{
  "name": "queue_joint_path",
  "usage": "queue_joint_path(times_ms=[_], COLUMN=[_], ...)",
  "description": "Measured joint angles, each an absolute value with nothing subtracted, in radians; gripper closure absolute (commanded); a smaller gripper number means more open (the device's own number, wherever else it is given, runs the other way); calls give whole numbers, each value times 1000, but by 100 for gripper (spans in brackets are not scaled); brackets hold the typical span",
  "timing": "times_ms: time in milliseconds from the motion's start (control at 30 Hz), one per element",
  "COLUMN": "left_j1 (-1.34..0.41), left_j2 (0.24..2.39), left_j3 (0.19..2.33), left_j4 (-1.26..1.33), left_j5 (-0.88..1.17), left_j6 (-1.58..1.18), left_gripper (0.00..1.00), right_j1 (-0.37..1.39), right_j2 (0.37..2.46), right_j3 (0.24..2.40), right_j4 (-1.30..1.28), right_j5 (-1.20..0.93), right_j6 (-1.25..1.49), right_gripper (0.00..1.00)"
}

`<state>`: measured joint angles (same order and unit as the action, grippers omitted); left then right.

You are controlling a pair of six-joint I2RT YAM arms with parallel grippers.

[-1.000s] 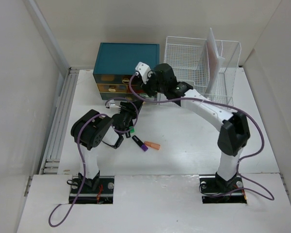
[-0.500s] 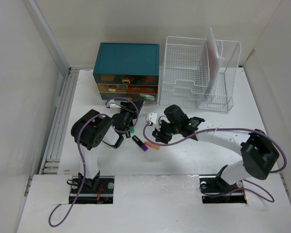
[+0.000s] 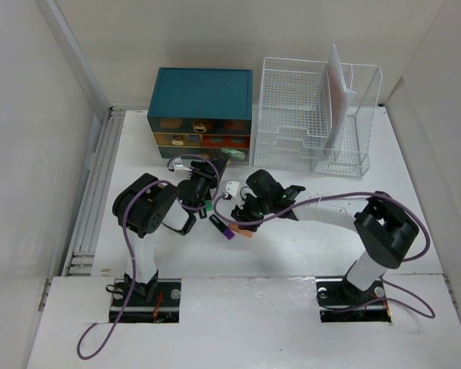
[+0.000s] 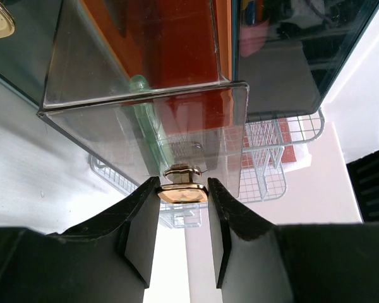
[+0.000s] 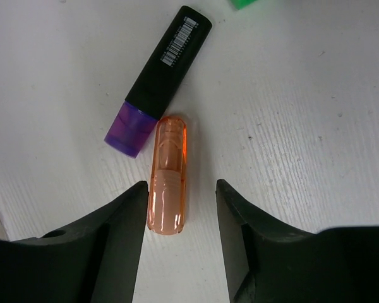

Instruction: Organize the desk

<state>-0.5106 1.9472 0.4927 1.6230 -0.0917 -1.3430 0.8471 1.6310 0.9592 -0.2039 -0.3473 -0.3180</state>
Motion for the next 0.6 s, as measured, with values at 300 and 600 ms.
queue_joint_path(times_ms=[300, 600], left_j1=[-511, -511], left_j2=[1947, 1947], left_j3=[493, 493], left_j4=[1623, 1623], left_j5=[-91, -91], left_j6=[-1343, -1343], left_gripper=[100, 100], right_j1=[872, 899], right_j2=[1659, 1722], right_j3=[980, 1003], right_j4=[-209, -214], right_j5=[-347, -335], right_j6=[-292, -248], right_gripper=[45, 45])
